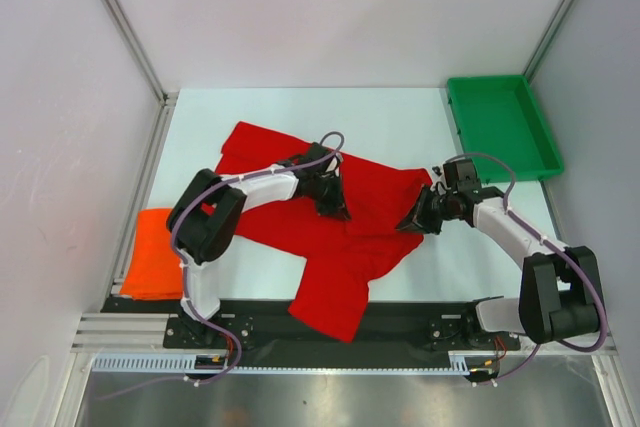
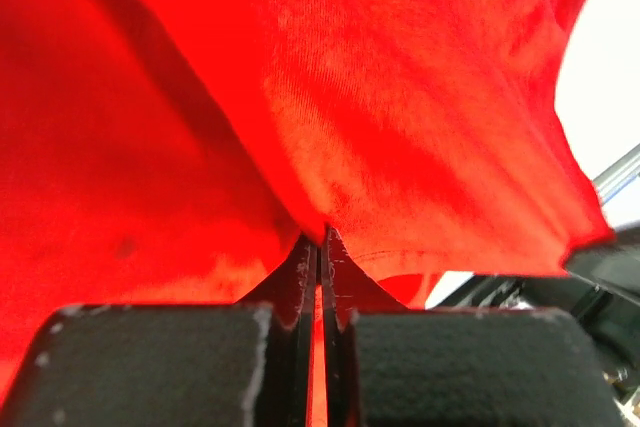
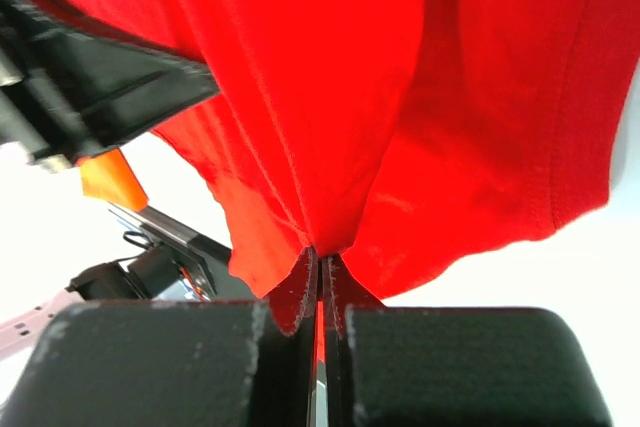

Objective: Fold and stack the t-shirts
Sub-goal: Fold the tshirt

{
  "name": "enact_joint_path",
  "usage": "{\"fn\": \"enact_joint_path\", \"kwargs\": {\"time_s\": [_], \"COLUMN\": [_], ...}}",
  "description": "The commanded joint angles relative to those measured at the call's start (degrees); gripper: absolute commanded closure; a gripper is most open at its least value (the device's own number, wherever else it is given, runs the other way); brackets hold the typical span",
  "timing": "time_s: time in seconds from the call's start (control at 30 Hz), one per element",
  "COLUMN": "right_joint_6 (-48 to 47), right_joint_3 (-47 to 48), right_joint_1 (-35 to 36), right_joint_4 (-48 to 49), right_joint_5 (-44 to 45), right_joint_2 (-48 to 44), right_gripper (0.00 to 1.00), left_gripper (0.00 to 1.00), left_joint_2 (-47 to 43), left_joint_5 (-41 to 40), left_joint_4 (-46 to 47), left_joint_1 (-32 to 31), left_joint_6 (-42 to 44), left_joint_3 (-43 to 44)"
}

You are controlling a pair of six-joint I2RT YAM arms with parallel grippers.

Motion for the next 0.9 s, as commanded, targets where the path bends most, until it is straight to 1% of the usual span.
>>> {"fn": "enact_joint_path", "kwargs": {"time_s": [0.0,0.13,0.37,0.5,0.63,0.7,0.87], "right_joint_6": [-2.11,-1.68,1.57,6.92,12.55,12.65,12.91], "right_joint_3": [-0.84,-1.36,-0.66,-1.10,-2.07,-1.28,-1.45], "right_joint_1": [1.51,3.71,7.31,10.48,13.99,15.57,16.20], "right_joint_4": [-2.07,-1.28,-0.84,1.09,5.04,4.35,4.69], "right_joint_5": [0.33,-0.20,0.76,2.17,3.05,4.10,4.37], "right_joint_2": [-1.50,-0.89,-1.15,-0.54,1.31,2.19,3.94], "right_gripper": [1.00,1.00,1.00,1.00,1.00,1.00,1.00], "left_gripper": [1.00,1.00,1.00,1.00,1.00,1.00,1.00], "left_joint_2": [-4.73,-3.95,-3.07,-1.31,-0.16,0.36,1.77], "left_joint_5": [1.75,4.65,5.10,5.54,5.63,5.97,5.27], "left_joint_4": [-5.16,-7.44,-8.50,-9.73,-10.43,-10.87,-12.81], "left_joint_1": [1.48,2.80,3.94,4.82,5.96,6.40,7.11], "left_joint_6": [3.81,5.39,6.98,8.20,9.44,9.79,11.81], "left_joint_3": [0.61,2.10,2.01,3.42,4.04,4.30,5.96]}}
